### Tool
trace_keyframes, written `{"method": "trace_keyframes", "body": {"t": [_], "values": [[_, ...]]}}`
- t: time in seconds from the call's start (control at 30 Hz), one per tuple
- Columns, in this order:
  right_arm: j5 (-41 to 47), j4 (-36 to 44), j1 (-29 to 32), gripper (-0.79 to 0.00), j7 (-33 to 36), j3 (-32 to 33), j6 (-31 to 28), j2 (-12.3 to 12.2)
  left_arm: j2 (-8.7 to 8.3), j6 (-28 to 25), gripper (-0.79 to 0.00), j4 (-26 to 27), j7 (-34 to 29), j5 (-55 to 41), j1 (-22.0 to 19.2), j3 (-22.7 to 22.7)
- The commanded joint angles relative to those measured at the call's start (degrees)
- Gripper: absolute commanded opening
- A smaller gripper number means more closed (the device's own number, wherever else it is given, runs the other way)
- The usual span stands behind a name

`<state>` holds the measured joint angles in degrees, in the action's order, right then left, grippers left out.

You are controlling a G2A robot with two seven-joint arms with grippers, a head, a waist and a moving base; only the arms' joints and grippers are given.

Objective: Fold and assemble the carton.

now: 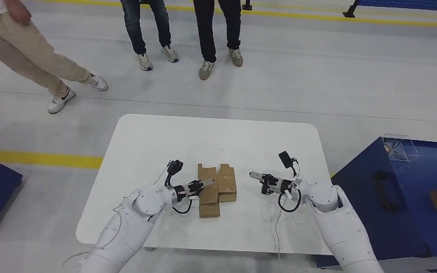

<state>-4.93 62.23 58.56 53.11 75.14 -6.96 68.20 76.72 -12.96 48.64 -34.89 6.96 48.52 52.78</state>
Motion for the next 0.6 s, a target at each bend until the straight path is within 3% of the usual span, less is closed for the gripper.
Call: {"method": "trace_keyframes", "body": {"t": [0.0,0.07,0.13,0.27,0.3,0.4,0.47,0.57], "values": [[0.23,0.11,0.11,0.000,0.07,0.10,-0.05,-0.09,0.41,-0.28,-0.154,-1.41,-0.13,-0.31,-0.69,-0.61],[0.51,0.44,0.34,0.000,0.11,0.20,0.00,-0.19,0.86,-1.18,-0.206,-2.60,-0.37,-1.14,-1.30,-1.06],[0.66,0.85,0.61,0.000,0.03,0.32,0.06,-0.30,1.22,-2.04,-0.400,-3.82,-0.98,-2.17,-1.88,-1.29],[1.31,1.63,1.12,0.000,0.35,0.73,0.28,-0.56,1.96,-2.42,-0.545,-5.42,-1.01,-2.79,-2.62,-2.14],[1.35,1.79,1.22,0.000,0.36,0.86,0.28,-0.63,2.16,-2.12,-0.539,-5.79,-0.66,-2.63,-2.79,-2.43],[1.61,2.21,1.58,0.000,0.27,1.39,0.25,-0.88,2.67,-2.45,-0.406,-6.19,0.45,-2.81,-2.95,-2.89],[1.47,2.47,1.80,0.000,0.24,1.80,0.24,-1.08,2.69,-3.29,-0.394,-6.18,1.08,-2.96,-2.85,-2.60],[1.31,2.32,1.70,0.000,0.62,2.73,0.46,-1.47,2.37,-3.75,-0.314,-4.68,1.64,-3.18,-2.17,-1.58]]}}
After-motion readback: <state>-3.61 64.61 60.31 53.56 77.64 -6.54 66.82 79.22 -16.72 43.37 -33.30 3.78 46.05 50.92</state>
